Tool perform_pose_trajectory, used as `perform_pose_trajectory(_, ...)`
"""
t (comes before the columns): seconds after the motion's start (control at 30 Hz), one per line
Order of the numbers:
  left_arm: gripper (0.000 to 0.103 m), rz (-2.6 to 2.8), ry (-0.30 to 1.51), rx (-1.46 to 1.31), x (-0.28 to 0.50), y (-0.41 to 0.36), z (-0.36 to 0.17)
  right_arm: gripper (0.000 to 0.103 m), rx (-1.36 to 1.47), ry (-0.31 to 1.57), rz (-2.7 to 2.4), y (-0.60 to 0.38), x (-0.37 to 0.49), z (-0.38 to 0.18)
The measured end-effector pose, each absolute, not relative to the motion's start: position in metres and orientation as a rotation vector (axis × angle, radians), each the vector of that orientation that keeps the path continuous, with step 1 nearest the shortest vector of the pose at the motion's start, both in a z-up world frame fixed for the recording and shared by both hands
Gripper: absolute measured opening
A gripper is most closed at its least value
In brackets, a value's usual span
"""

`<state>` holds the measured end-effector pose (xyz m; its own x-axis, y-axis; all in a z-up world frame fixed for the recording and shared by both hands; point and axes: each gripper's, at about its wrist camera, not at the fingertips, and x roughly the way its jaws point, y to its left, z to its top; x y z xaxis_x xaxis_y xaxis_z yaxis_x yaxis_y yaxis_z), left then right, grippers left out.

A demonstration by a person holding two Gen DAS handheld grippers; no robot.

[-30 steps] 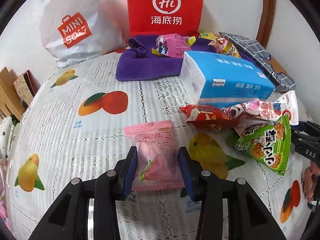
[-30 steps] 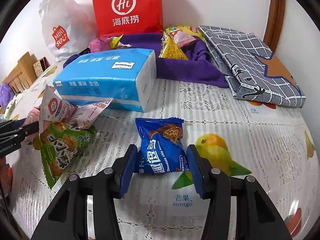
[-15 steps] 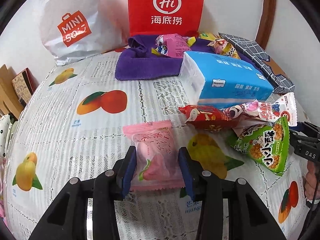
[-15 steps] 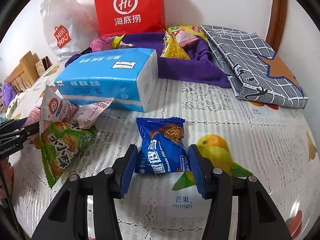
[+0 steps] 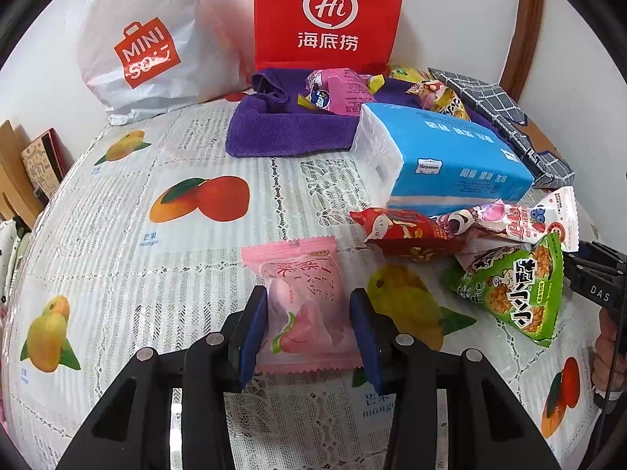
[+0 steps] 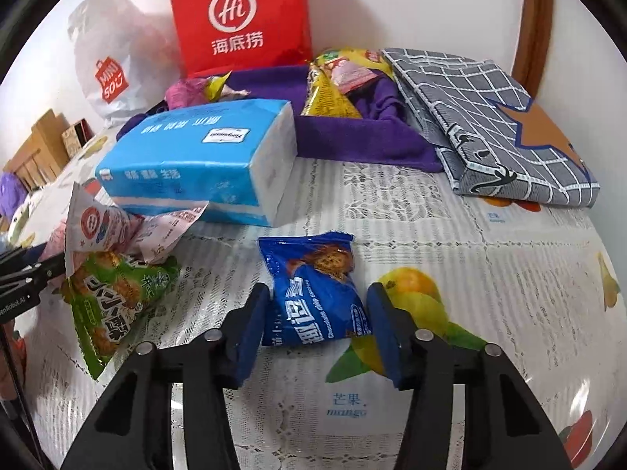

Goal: Organize snacks
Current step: 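Grasp the pink cake packet with the left gripper while the right grasps the blue biscuit packet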

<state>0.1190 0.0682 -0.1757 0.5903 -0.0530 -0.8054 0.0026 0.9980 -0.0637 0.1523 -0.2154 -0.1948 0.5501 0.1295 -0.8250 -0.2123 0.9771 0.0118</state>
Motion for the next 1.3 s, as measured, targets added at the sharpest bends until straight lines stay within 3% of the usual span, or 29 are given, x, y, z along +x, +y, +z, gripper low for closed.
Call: perform_pose_trajectory(1.3, 0.036, -0.036, 0.936, -0.107, 0.115, 0.074, -0.174, 0.046, -0.012, 0.962, 0.235, -0.226, 0.154, -0.193)
